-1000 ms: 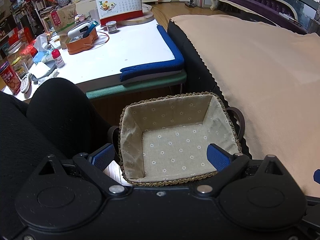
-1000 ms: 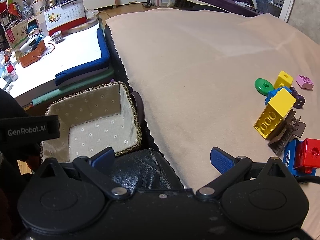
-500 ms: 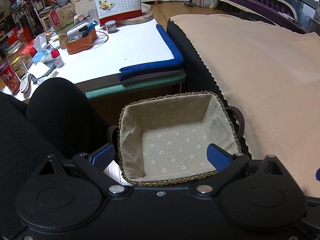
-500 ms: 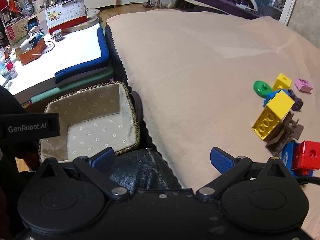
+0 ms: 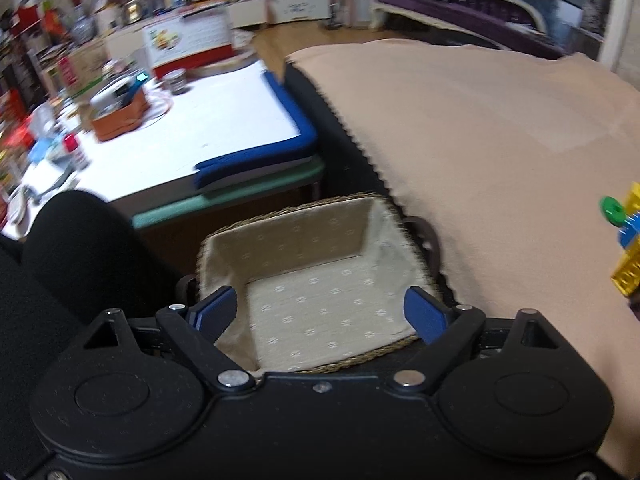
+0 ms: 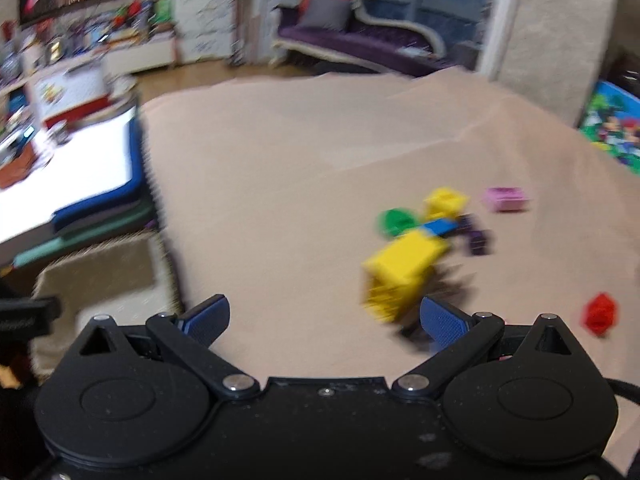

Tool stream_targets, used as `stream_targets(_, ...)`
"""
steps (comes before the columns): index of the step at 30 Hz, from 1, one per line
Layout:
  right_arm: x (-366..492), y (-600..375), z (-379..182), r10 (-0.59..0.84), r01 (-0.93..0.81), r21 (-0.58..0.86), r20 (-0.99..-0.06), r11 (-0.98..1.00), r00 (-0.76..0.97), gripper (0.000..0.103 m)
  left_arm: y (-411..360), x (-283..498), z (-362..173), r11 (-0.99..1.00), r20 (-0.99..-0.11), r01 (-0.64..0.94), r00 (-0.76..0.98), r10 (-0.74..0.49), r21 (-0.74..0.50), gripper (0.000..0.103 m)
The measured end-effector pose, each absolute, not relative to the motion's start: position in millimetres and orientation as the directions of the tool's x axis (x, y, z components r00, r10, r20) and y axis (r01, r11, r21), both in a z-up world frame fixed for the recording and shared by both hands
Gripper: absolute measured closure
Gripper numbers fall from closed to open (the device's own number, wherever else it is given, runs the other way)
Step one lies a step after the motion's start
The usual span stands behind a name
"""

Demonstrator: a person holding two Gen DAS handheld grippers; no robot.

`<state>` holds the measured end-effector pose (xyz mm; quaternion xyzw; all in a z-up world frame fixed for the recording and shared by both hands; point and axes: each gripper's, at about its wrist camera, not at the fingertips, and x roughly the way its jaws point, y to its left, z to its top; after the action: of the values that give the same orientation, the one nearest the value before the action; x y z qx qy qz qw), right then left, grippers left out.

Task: Organize rigid objects
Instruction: 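Grasp the yellow brick with the left tool while the right tool grasps the red cube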

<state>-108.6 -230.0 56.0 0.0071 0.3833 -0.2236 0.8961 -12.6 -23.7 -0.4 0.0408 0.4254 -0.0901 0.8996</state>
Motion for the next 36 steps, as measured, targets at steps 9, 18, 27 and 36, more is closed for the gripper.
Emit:
stream_targets(9,-176.7,-369.6,63.7,-0.566,0.701,-0.105,-0.679,0.705,0.468,0.021,-52.3,-29.4,10.4,0.922,-0.725,0.388,0.633,-0.271,-0.006,0.019)
stream_targets(18,-226.5,-426.1,50.4,-0.436,0.718,0.147,-0.706,0.681,0.558,0.061,-123.3,-59.4,9.9,0.779,-0.715,0.622,0.579,-0.392,0.076,0.019)
stream_targets(27,-202.5,-346.5,56.6,-0.244,0.41,0.114,-0.651,0.905,0.719,0.062,-165.4,-54.1,25.2,0.746,-0.726,0.666,0.527,-0.441,0.03,0.019)
stream_targets(36,-176.2,-317.7,35.3,-0.354,0.421,-0.055,-0.645,0.906,0.677,0.074,-180.1,-46.1,19.8,0.753,-0.741,0.657,0.52,-0.425,0.029,0.019)
